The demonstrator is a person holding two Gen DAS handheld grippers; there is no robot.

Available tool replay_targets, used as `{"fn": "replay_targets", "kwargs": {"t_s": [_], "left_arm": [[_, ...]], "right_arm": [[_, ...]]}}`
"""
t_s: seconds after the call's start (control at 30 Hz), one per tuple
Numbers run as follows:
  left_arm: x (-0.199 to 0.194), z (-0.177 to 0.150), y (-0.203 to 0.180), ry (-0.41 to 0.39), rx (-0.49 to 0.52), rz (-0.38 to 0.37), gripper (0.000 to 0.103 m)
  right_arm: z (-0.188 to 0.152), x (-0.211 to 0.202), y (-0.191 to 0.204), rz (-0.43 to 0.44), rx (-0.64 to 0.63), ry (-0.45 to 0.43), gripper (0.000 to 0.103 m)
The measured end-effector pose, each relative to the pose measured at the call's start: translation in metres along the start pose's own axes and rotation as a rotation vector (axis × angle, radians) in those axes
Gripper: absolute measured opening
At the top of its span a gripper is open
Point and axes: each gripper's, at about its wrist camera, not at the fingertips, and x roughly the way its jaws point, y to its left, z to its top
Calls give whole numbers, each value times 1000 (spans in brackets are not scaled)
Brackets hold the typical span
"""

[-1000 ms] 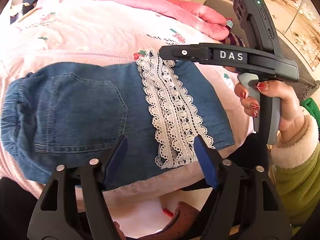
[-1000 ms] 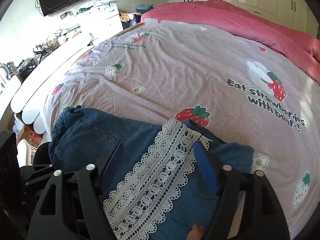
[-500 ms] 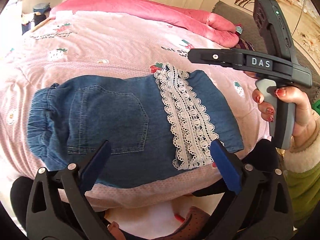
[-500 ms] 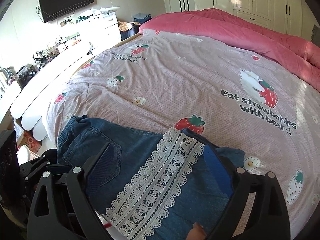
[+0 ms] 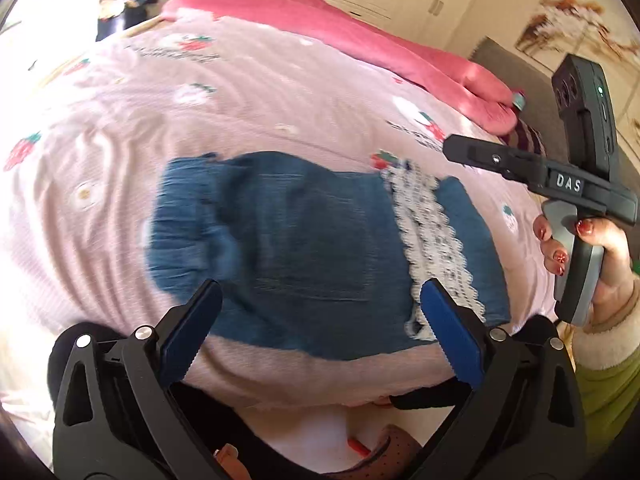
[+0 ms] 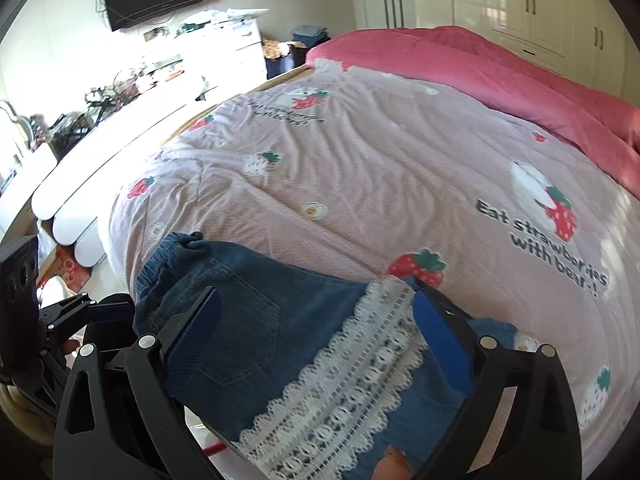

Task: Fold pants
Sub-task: 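Grasp the elastic waistband with the left gripper and fold it over the legs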

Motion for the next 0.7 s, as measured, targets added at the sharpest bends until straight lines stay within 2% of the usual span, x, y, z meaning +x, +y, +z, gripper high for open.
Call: {"fn": "replay_targets", "kwargs": {"t_s": [0.17, 0.33, 0.7], "left_arm": [[-6, -3, 34, -11, -84, 40, 93], [0, -8, 52, 15, -145, 0, 93], [22, -11, 65, 38, -212, -68, 93]], "right_arm": [[18, 31, 28, 51, -64, 31, 96], [36, 67, 58, 138, -114, 88, 96], [58, 148, 108, 308, -193, 293, 96]]}}
